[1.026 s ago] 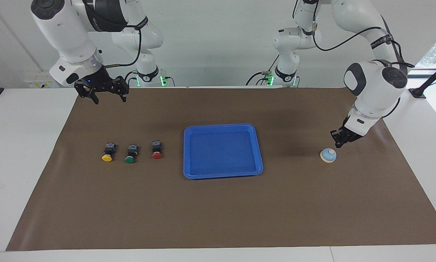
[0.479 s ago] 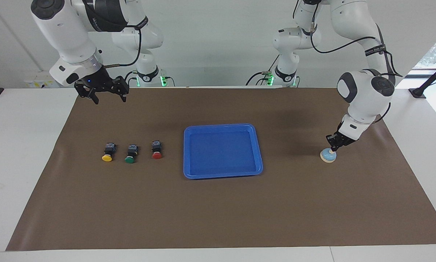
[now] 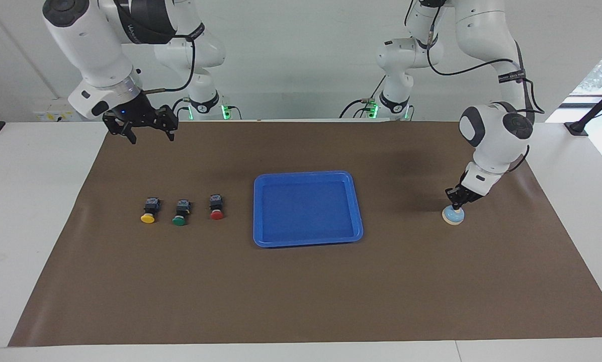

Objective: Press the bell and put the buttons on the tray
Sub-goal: 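Press down on the bell top with the left gripper, then lift the left gripper back from the bell and hold still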

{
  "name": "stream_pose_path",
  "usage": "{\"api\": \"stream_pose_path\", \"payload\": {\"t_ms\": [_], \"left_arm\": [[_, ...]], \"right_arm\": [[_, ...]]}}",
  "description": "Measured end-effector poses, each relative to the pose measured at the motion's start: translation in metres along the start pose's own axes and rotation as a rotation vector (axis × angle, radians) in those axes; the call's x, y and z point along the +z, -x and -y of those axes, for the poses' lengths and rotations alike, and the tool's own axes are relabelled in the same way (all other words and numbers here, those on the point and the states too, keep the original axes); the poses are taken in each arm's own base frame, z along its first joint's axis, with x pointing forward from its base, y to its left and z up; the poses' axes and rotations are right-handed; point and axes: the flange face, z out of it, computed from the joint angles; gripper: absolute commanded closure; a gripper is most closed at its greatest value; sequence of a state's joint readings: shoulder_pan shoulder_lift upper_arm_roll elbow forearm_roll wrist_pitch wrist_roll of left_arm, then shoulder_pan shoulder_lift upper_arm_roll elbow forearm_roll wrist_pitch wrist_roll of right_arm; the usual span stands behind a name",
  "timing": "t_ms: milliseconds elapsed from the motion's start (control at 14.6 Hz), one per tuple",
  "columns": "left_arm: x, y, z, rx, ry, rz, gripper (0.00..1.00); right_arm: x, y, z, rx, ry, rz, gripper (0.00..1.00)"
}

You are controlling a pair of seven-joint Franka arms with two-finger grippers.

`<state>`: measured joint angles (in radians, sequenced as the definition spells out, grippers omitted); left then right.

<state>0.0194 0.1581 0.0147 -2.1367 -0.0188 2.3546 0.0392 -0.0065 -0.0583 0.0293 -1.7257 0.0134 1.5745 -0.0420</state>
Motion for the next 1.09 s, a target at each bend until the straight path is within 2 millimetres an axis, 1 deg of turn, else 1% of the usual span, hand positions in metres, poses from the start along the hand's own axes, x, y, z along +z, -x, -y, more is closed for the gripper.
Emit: {"api": "stream_pose_path", "payload": {"t_ms": [342, 410, 479, 547, 616, 684, 821, 958, 1094], "left_arm": [[-0.003, -0.002, 0.000, 0.001, 0.000, 0.000, 1.00], [-0.010, -0.006, -0.001, 0.002, 0.001, 0.014, 0.88], [-0.022, -0.012, -0.002, 0.004, 0.003, 0.036, 0.59], [-0.040, -0.019, -0.002, 0.005, 0.004, 0.057, 0.24], [-0.060, -0.026, -0.002, 0.006, 0.006, 0.075, 0.00], [-0.079, -0.030, -0.003, 0.007, 0.007, 0.086, 0.00], [-0.113, -0.034, -0.004, 0.010, 0.008, 0.083, 0.00], [-0.142, -0.031, -0.005, 0.012, 0.008, 0.055, 0.00], [-0.167, -0.022, -0.006, 0.013, 0.008, 0.037, 0.00]], "right_arm": [[0.000, 0.000, 0.000, 0.000, 0.000, 0.000, 0.00], [0.000, 0.000, 0.000, 0.000, 0.000, 0.000, 0.00], [0.000, 0.000, 0.000, 0.000, 0.000, 0.000, 0.00], [0.000, 0.000, 0.000, 0.000, 0.000, 0.000, 0.00], [0.000, 0.000, 0.000, 0.000, 0.000, 0.000, 0.00], [0.000, 0.000, 0.000, 0.000, 0.000, 0.000, 0.00], [0.000, 0.000, 0.000, 0.000, 0.000, 0.000, 0.00], [0.000, 0.000, 0.000, 0.000, 0.000, 0.000, 0.00], [0.000, 0.000, 0.000, 0.000, 0.000, 0.000, 0.00]]}}
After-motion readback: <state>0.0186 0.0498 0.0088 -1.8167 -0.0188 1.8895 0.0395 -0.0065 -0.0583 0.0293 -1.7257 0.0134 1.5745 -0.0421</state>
